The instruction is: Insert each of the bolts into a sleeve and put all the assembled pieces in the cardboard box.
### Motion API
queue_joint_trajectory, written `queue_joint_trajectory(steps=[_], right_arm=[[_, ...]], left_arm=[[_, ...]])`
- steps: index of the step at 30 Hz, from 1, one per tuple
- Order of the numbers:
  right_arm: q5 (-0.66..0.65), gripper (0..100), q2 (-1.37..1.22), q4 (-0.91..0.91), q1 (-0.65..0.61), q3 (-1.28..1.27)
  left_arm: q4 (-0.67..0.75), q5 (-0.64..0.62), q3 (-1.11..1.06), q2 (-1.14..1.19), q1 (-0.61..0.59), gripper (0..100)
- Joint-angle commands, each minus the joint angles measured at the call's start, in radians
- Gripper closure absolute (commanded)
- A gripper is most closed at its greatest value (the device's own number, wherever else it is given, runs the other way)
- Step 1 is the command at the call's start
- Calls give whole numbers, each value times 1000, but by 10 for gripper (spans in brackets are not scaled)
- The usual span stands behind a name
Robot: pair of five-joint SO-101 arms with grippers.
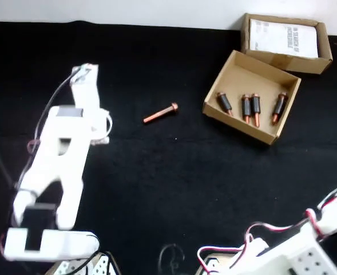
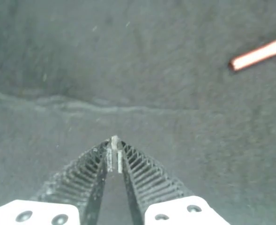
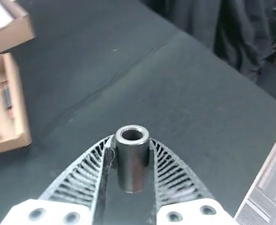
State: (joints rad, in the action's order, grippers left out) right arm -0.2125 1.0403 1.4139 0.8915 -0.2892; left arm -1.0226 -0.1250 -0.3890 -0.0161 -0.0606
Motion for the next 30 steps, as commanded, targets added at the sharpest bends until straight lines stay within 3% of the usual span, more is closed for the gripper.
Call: queue_joint_trajectory(steps=[1, 12, 20, 23, 27, 30], right_arm=[[8, 990, 166, -143, 73, -216], [-97, 988, 565, -438, 205, -746], [-157, 988, 716, -567, 266, -998], [-166, 988, 746, -590, 266, -1050], [-169, 988, 771, -590, 257, -1095], [-169, 988, 776, -590, 231, -1113]], left_arm=[[-129, 5, 280, 128, 65, 976], [-483, 153, 1036, 627, 226, 976], [-647, 517, 1527, 954, 236, 976], [-698, 549, 1650, 1027, 248, 956], [-729, 551, 1715, 1047, 269, 809], [-729, 575, 1721, 1046, 292, 780]])
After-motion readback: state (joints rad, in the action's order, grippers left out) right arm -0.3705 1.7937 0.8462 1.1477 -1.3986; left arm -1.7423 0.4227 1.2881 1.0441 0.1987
